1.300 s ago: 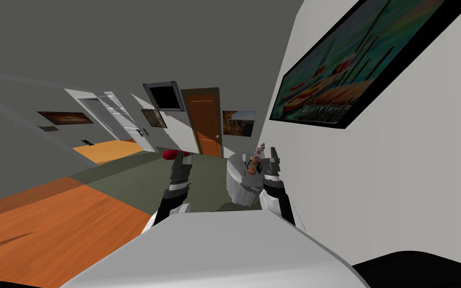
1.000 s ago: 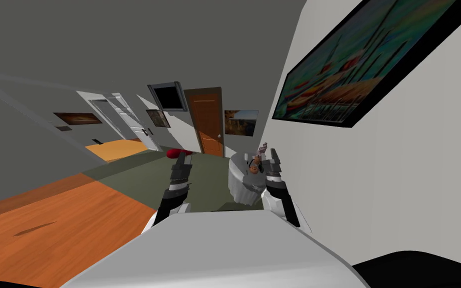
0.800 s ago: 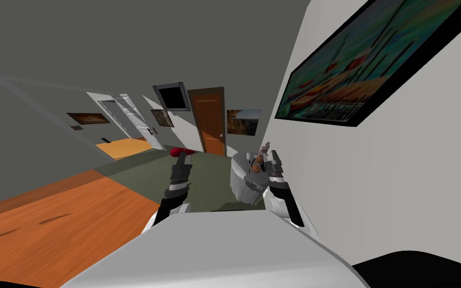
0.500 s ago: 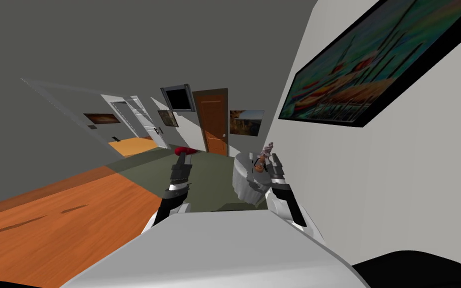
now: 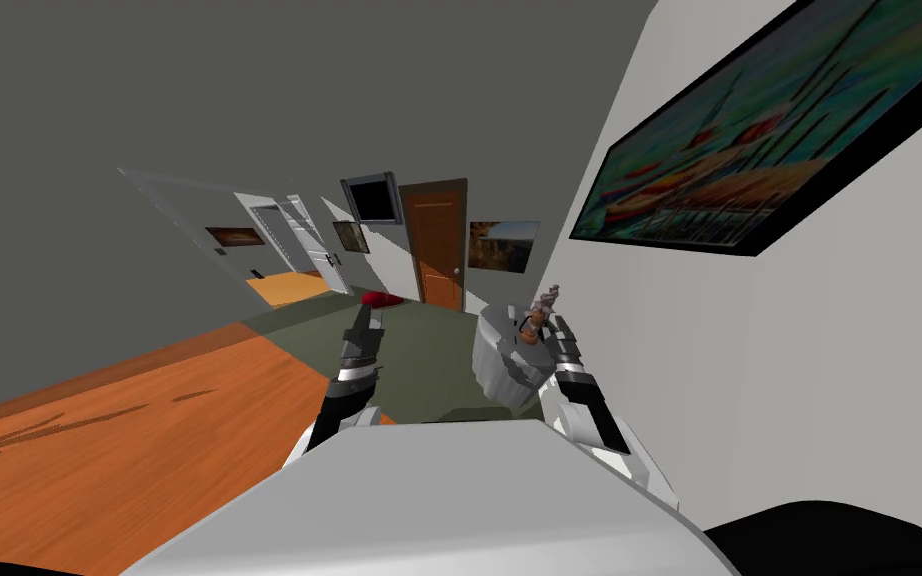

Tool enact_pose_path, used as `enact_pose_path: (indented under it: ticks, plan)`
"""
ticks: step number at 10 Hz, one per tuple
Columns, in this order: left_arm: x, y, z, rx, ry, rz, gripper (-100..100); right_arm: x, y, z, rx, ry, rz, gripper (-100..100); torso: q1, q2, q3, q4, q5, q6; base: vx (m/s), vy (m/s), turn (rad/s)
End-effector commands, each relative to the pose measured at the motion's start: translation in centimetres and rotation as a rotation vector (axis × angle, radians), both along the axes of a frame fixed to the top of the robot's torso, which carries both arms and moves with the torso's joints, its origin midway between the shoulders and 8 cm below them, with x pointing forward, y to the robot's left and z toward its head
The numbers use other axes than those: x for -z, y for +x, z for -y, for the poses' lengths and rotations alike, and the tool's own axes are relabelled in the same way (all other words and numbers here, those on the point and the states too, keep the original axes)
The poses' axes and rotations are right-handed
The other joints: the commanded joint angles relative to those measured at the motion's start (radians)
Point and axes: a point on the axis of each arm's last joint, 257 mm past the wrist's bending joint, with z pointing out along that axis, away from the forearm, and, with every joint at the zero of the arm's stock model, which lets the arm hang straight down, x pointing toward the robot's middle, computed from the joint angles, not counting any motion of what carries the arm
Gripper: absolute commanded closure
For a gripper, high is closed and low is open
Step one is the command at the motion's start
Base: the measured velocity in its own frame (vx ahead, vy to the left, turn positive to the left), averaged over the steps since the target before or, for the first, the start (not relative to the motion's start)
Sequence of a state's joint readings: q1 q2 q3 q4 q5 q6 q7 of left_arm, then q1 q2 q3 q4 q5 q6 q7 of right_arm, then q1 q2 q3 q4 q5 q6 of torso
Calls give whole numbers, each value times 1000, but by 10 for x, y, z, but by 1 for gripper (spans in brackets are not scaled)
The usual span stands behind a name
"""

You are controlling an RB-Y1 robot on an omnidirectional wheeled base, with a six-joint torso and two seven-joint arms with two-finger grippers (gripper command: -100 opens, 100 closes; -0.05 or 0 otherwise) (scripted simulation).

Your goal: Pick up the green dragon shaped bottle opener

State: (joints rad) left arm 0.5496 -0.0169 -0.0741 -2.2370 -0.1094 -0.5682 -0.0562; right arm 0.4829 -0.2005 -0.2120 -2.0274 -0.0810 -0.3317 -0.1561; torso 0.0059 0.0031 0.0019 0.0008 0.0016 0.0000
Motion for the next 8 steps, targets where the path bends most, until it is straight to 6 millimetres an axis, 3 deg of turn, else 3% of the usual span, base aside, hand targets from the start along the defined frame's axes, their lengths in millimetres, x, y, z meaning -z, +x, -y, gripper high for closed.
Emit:
enact_pose_path:
  ticks: [1,2,3,4,5,6,7,8]
  plan:
    - [0,0,0,0,0,0,0,24,0,25,45,28,-64,-100,0,0,0,0,0,0,-23,102,104]
    - [0,0,0,0,0,0,0,39,-3,49,82,55,-105,-100,0,-1,0,0,0,0,-24,127,168]
    - [0,0,0,0,0,0,0,44,-4,51,86,58,-116,-100,1,-1,-1,0,0,0,-11,89,45]
    - [0,0,0,0,0,0,0,61,-9,77,129,93,-159,-100,-1,-1,-1,0,0,0,-3,92,102]
    - [0,0,0,0,0,0,0,64,-9,78,131,96,-168,-100,-1,-2,-1,0,0,0,0,71,52]
    - [0,0,0,0,0,0,0,82,-17,104,177,138,-214,-100,-2,-2,-1,0,0,0,6,82,112]
    - [0,0,0,0,0,0,0,84,-17,105,179,140,-219,-100,-2,-2,-1,-1,0,0,11,67,50]
    - [0,0,0,0,0,0,0,98,-25,131,224,187,-256,-100,-2,-3,-2,-1,-1,0,26,84,114]
